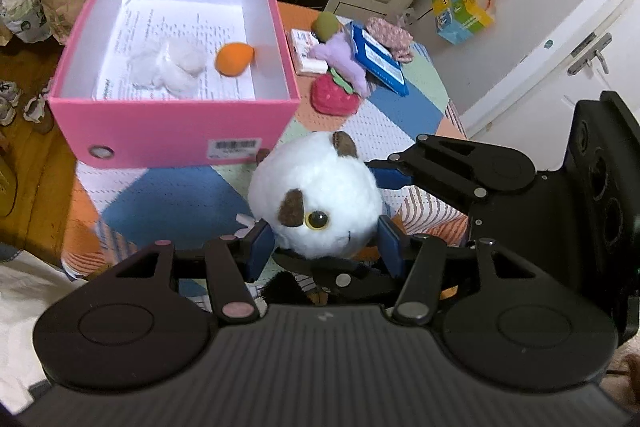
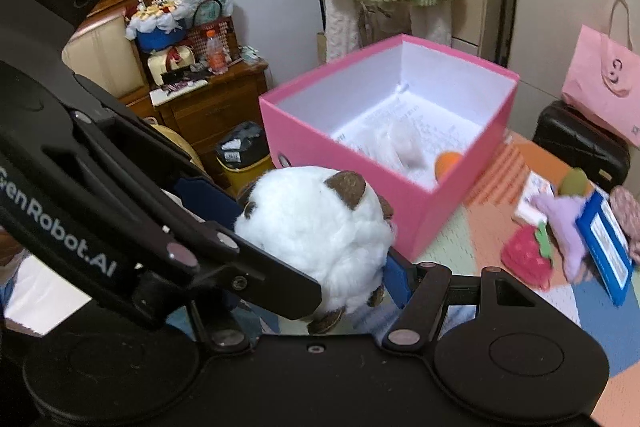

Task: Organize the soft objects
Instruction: 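Lift the plush cat with the left tool and carry it over the pink box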

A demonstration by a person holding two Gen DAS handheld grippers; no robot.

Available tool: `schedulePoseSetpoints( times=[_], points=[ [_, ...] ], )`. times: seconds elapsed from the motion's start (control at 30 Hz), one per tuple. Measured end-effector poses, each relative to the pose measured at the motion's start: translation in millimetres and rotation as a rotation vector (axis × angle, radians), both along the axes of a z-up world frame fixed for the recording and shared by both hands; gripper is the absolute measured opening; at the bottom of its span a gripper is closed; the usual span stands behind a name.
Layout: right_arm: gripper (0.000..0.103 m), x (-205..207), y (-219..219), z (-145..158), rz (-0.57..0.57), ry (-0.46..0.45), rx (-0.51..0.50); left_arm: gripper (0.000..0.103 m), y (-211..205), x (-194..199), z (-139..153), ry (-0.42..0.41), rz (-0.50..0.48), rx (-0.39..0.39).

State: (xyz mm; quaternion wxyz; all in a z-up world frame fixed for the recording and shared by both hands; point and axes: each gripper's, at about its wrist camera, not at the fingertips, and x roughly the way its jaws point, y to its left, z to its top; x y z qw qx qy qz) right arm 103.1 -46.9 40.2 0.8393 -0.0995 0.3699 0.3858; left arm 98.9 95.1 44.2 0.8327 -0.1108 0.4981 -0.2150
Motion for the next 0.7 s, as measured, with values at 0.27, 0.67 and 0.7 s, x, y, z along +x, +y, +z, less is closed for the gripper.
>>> schedulePoseSetpoints(
  times=[0.27, 0.67, 0.7],
  points=[
    [0.072, 21, 23, 31, -0.041, -0.056, 0.037, 0.053, 29, 23, 31, -0.054, -0.017, 0.001],
    [0.072, 80, 50, 35, -0.108, -0.116, 0.085, 0.054, 62, 77, 37, -0.231, -0.032, -0.014],
    [0.072, 88, 51, 33, -0.114, -0.112, 0.089, 0.054, 64, 82, 36, -0.235, -0.031, -0.019]
  ],
)
